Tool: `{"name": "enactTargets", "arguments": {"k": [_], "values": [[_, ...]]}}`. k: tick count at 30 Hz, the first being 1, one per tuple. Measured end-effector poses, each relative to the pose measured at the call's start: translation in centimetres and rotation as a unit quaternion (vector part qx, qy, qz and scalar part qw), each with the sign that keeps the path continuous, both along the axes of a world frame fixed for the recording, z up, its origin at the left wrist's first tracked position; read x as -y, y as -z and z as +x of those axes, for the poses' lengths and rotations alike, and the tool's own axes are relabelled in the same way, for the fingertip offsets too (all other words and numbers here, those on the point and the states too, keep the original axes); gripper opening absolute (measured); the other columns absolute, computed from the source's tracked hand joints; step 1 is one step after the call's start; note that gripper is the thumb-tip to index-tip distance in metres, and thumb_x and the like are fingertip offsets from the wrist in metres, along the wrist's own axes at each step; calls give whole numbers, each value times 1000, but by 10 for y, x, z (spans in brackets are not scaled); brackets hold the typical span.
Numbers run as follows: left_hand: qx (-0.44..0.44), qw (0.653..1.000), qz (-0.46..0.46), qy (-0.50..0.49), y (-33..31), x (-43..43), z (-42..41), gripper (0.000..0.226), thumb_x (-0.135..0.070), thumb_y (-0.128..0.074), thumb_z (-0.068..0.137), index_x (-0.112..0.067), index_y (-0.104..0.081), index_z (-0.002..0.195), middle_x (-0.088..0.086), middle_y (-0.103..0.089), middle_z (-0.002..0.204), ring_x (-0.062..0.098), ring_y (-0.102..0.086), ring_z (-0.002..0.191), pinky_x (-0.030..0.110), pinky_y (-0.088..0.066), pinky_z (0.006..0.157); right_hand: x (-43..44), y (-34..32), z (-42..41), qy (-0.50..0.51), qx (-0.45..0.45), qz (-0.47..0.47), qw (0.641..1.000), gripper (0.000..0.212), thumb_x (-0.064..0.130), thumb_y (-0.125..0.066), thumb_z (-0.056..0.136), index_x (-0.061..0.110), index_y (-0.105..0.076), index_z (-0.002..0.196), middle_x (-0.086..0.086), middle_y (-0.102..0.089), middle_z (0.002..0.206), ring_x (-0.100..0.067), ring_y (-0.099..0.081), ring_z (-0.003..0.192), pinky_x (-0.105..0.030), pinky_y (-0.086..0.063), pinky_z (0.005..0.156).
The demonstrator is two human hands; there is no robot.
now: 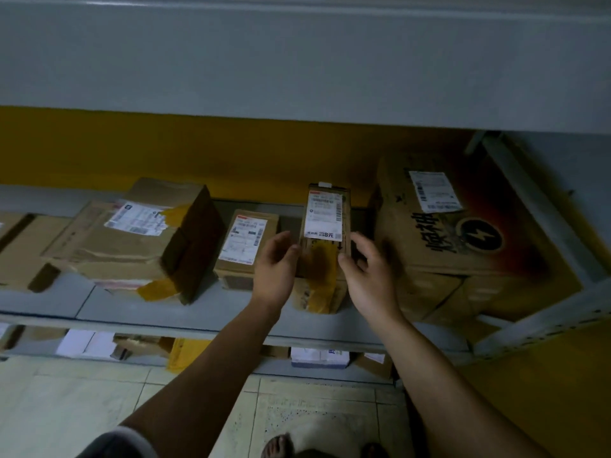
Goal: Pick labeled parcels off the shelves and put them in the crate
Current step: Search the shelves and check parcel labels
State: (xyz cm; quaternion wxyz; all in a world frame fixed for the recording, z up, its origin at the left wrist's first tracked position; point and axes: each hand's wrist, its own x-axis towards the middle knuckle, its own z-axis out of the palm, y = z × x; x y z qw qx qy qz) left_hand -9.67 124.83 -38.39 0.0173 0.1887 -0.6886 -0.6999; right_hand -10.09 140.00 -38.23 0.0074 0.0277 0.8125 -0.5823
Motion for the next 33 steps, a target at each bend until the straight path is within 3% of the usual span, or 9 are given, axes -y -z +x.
{"name": "enactTargets", "arguments": {"k": [5,9,12,14,18,22,25,30,33], "values": [[100,990,14,98,10,11,-9,64,-39,-59,93,-24,-31,149,4,-43,148,24,-44,131,37,-37,106,13,11,-4,83,155,-45,983,64,40,-56,96,32,-27,152,2,-38,153,-23,-41,137,-46,-39,109],[113,984,46,132,12,9,-11,62,-36,-57,95,-21,-32,149,4,-48,143,15,-48,112,24,-39,87,16,19,-5,98,220,-81,967,60,43,-56,96,32,-33,150,1,-47,146,-24,-49,129,-36,-43,98],[106,984,59,127,14,8,-13,56,-31,-58,95,-19,-38,146,5,-54,137,14,-52,106,17,-42,71,17,22,-4,77,226,-81,968,51,42,-56,96,33,-43,144,1,-52,140,-20,-52,119,-33,-43,89],[104,985,61,126,16,10,-13,53,-28,-59,94,-19,-42,143,4,-56,134,14,-55,106,17,-45,70,17,23,-4,68,216,-85,970,46,40,-57,96,34,-48,140,2,-55,136,-18,-53,113,-31,-42,85],[96,985,77,124,19,14,-9,47,-24,-61,93,-20,-49,137,3,-61,128,17,-60,111,21,-49,77,11,27,0,53,205,-97,973,44,39,-60,94,36,-50,137,3,-56,130,-17,-52,114,-32,-42,91],[83,985,83,128,19,12,3,40,-22,-59,94,-28,-51,132,-9,-62,116,1,-58,96,18,-44,67,8,37,11,45,228,-117,966,64,57,-68,78,51,-44,136,2,-44,143,-21,-47,126,-44,-43,103],[79,983,104,127,22,11,14,44,-19,-59,93,-29,-49,134,-10,-62,118,0,-62,93,17,-50,62,4,45,18,39,229,-192,954,62,35,-69,88,41,-40,142,-3,-43,146,-24,-51,126,-37,-49,95],[73,985,106,117,30,11,32,47,-18,-62,91,-36,-49,131,-7,-60,126,15,-59,110,33,-48,80,-3,50,35,21,216,-219,951,62,27,-69,89,40,-38,141,-1,-47,144,-22,-52,124,-25,-48,87],[56,986,92,128,35,14,41,51,-25,-68,83,-41,-50,128,-6,-58,132,20,-55,119,43,-49,95,-5,55,45,22,205,-210,956,56,30,-70,87,52,-42,130,4,-55,136,-19,-56,120,-36,-48,99]]}}
